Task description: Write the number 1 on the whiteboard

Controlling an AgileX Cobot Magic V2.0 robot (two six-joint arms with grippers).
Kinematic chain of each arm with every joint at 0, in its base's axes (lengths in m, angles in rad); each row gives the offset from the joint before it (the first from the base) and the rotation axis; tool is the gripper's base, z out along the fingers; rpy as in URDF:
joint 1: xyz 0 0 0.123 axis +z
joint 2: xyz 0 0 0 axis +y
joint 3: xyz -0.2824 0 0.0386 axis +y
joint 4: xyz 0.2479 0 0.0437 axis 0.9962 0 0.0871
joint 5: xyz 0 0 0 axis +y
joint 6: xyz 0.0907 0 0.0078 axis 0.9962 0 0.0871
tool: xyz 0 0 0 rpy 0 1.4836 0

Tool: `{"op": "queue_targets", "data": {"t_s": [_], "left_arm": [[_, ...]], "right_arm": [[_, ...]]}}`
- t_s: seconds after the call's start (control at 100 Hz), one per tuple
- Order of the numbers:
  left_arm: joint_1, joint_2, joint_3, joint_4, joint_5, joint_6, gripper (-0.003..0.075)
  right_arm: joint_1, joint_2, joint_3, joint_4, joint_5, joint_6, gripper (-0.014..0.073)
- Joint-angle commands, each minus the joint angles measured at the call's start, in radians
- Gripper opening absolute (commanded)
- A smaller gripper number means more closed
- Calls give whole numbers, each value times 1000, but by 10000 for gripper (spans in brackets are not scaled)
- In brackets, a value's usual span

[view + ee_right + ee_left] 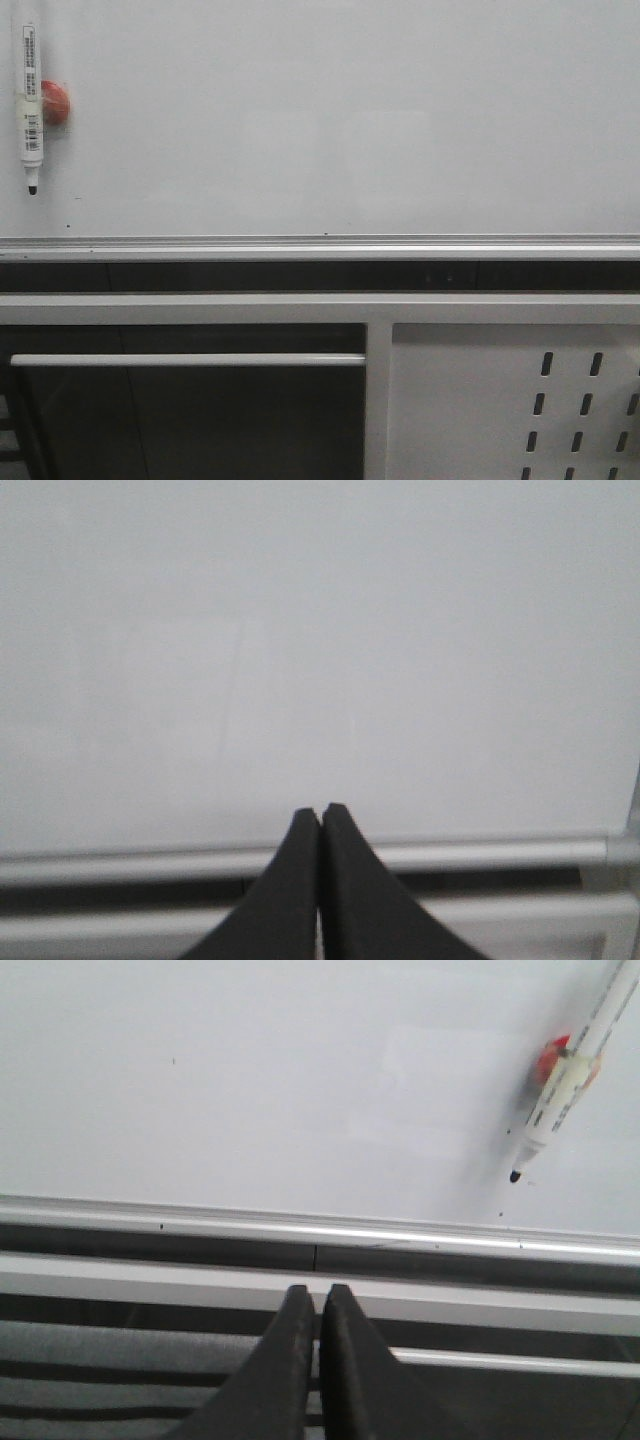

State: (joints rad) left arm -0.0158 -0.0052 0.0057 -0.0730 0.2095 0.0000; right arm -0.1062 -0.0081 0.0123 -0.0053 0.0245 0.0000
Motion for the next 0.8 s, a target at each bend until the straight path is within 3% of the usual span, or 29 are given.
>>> {"op": "queue_targets", "data": {"t_s": [0.0,0.13,0.3,0.42,0.57,0.7,0.79], "left_arm": [[-7,-27,22,-9,-105,0,-18],[-7,-27,22,-21,-119,0,-18],[-7,-27,22,-402,-251,-41,-18],[-7,-27,22,-550,-284,-41,-18],[-5,-27,22,-562,-373,-41,-18],[-5,-27,22,-562,-398,-41,-18],[-5,-27,22,-562,-396,-41,-18]], "right_arm": [[-6,-21,29,-5,-220,0,-71],[-6,-21,29,-5,-354,0,-71],[-6,-21,29,-5,-558,0,-71],[-6,-21,29,-5,-665,0,-71],[-6,-21,29,-1,-694,13,-71],[-4,-21,29,0,-682,241,-71],[-4,-21,29,0,-658,307,-71]]}}
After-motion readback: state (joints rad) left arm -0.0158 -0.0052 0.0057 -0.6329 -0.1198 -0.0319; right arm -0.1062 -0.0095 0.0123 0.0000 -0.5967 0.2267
